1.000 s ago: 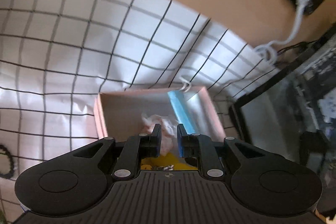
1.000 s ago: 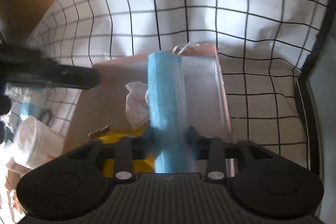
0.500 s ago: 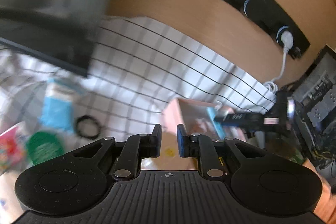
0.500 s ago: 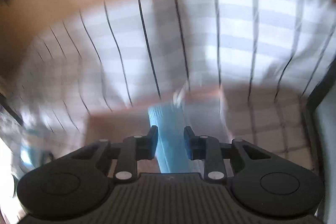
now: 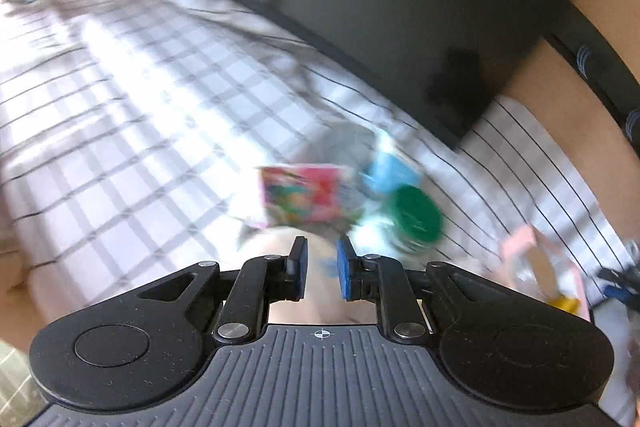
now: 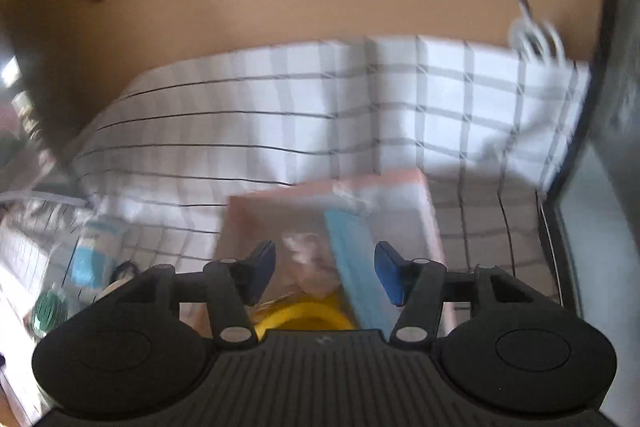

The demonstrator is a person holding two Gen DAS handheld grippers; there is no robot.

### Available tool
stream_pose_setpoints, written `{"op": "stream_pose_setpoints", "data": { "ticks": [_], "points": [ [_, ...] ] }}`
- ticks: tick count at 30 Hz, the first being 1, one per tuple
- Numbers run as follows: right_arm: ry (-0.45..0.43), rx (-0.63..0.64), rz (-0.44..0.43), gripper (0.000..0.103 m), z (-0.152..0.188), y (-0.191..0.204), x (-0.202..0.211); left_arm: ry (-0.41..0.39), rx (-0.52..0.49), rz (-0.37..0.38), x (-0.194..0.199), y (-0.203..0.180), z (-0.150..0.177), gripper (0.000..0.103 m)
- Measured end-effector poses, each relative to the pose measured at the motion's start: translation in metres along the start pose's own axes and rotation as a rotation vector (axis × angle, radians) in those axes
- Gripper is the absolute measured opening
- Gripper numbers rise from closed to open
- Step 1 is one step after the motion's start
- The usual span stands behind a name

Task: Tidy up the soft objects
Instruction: 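Reach the left gripper to the beige round zipper pouch and grasp it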

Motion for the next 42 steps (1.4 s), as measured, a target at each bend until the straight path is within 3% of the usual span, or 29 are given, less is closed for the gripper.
{"op": "stream_pose_setpoints", "data": {
  "ticks": [4,7,12,17,19,21,22,25,29,36,37,39,42],
  "points": [
    [-0.066,0.103,-0.114,0.069,0.017,0.061,0.03,-0.053,0.046,-0.029,0.016,0.035,-0.009,0.017],
    [-0.051,0.182,-0.218,0.074,0.041,0.11,0.041,0.019,0.032,-0.023,0.011,0.046,-0.006,0.017],
    [0.086,0.273,-0.347,0.075,0.101,0.177,0.036,0.129,-0.01,0.07,-0.008,0.042,0.009,0.017],
    [0.168,0.344,-0.396,0.074,0.138,0.232,0.026,0.172,0.015,0.124,-0.025,0.046,0.009,0.017],
    [0.183,0.337,-0.414,0.068,0.139,0.252,0.023,0.18,0.025,0.14,-0.028,0.051,0.003,0.017],
    [0.217,0.35,-0.421,0.04,0.142,0.274,0.014,0.192,0.037,0.182,-0.031,0.053,-0.003,0.017],
    [0.226,0.35,-0.418,0.035,0.143,0.28,0.011,0.198,0.04,0.207,-0.035,0.053,-0.007,0.017],
    [0.236,0.34,-0.405,0.033,0.147,0.297,0.0,0.218,-0.003,0.259,-0.042,0.046,-0.016,0.017],
    [0.255,0.363,-0.386,0.032,0.152,0.307,-0.007,0.248,-0.053,0.207,-0.058,0.051,-0.019,0.017],
    [0.259,0.402,-0.386,0.032,0.162,0.31,-0.007,0.3,0.009,0.299,-0.069,0.068,-0.015,0.018],
    [0.258,0.405,-0.385,0.032,0.162,0.311,-0.007,0.307,0.017,0.307,-0.07,0.071,-0.015,0.02],
    [0.261,0.408,-0.39,0.032,0.162,0.311,-0.007,0.318,0.026,0.302,-0.072,0.075,-0.017,0.033],
    [0.261,0.409,-0.395,0.032,0.162,0.311,-0.006,0.325,0.017,0.291,-0.073,0.076,-0.017,0.037]
  ]
}}
Point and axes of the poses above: each gripper's, at about its wrist camera, not at the fingertips, and x roughly against the way its jaws point, y to its left, z to its underside, the point moved 6 cm from there along -x, roughly the way its jaws point, and after that the axes turned 9 degrees about z, right-handed, at the moved point
